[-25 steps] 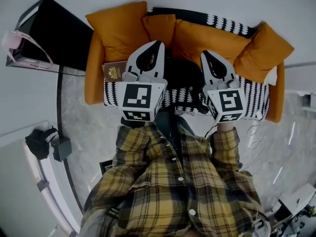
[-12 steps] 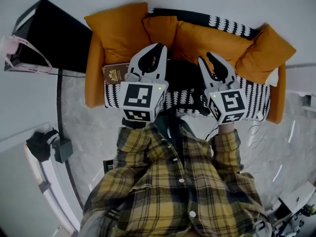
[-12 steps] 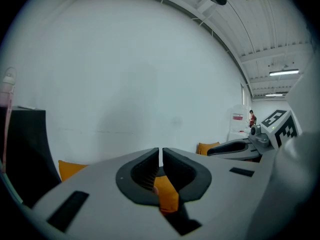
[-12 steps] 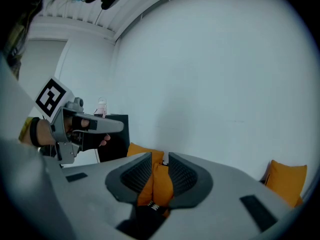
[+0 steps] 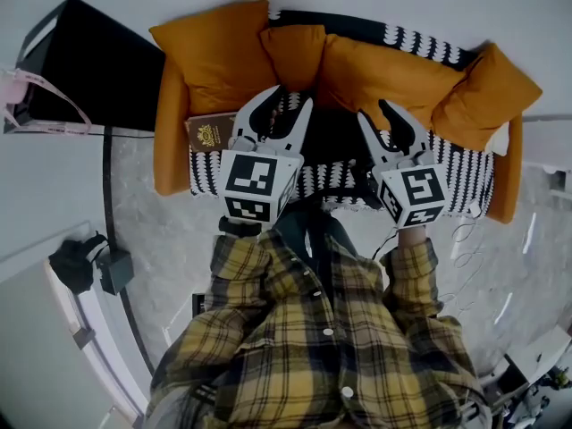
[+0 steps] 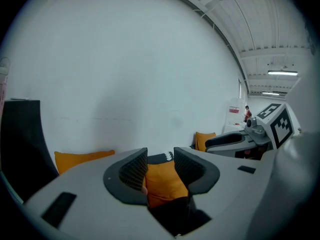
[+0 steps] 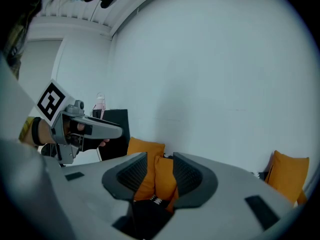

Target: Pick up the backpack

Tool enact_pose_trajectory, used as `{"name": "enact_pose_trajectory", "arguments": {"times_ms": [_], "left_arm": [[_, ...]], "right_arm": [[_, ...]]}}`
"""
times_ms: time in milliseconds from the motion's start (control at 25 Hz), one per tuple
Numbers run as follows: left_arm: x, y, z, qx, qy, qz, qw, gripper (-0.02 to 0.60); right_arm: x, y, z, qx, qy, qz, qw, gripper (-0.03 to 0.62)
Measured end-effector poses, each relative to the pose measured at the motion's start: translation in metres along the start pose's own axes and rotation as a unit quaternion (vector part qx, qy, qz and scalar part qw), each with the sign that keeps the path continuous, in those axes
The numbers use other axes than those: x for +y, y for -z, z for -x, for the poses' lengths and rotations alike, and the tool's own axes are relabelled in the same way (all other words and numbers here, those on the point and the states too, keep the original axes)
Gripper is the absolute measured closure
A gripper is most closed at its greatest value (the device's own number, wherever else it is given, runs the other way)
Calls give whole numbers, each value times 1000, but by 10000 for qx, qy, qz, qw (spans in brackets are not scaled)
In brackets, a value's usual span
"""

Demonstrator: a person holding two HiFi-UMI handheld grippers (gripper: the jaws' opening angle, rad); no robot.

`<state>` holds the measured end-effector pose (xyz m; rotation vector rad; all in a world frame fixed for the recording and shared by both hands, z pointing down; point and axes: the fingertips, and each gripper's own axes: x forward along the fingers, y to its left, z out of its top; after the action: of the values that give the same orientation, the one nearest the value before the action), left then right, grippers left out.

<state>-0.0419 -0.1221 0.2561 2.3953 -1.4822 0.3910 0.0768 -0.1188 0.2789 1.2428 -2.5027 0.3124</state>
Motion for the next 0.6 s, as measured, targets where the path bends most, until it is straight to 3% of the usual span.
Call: {"name": "enact_pose_trajectory", "arguments": {"times_ms": [160, 600], "left_arm": [[3, 24, -7, 293, 23, 0, 9996, 380], [10, 106, -32, 1076, 63, -60, 9942, 368]], "right_arm": [[-6, 16, -2, 138, -44, -92, 9999, 424], [-28, 73, -21, 533, -109, -176, 9984, 379]]}}
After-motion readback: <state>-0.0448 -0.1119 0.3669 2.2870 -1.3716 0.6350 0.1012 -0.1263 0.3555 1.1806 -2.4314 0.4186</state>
